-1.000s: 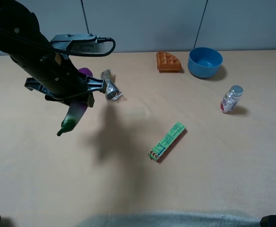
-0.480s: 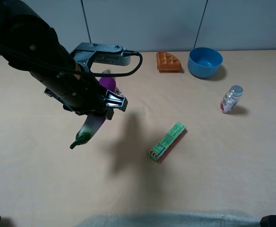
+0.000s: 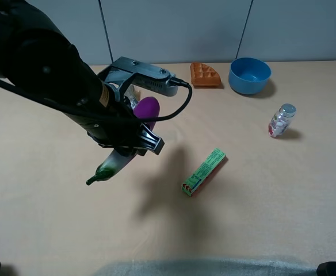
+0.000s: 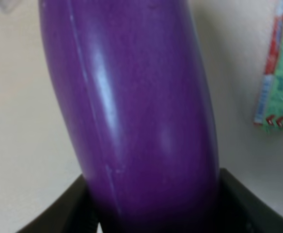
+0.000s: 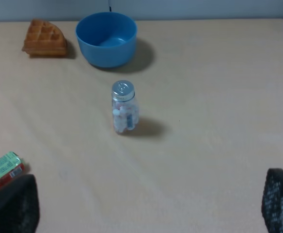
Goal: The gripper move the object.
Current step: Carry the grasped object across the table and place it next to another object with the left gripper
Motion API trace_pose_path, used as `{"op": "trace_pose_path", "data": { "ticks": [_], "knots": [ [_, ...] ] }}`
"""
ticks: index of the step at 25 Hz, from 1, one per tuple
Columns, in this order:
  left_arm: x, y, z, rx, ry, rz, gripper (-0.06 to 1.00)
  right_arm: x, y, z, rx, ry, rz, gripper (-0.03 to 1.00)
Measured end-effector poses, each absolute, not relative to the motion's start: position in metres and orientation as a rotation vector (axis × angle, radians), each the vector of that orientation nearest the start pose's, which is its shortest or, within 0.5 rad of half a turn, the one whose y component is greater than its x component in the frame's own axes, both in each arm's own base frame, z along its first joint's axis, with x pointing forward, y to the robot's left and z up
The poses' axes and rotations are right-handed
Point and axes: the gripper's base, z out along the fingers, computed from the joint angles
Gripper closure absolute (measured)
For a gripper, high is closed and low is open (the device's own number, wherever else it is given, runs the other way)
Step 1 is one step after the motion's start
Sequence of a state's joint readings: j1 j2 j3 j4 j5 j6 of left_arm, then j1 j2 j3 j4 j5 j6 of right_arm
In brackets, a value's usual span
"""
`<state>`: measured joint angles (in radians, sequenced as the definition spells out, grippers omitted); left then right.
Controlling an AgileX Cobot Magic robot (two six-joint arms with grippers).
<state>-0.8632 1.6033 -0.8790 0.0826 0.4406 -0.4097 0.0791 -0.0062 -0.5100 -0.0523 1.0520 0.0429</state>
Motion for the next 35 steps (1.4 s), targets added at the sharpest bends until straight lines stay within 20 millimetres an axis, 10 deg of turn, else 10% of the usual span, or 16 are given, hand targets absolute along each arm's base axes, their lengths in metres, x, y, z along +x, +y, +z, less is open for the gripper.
{"op": "trace_pose_path", "data": {
  "ticks": [35],
  "knots": [
    [0.211, -0.294, 0.125, 0.981, 2.563, -0.309, 0.46, -0.006, -0.004, 0.281, -0.034, 2.018, 0.018, 0.28]
  ]
}}
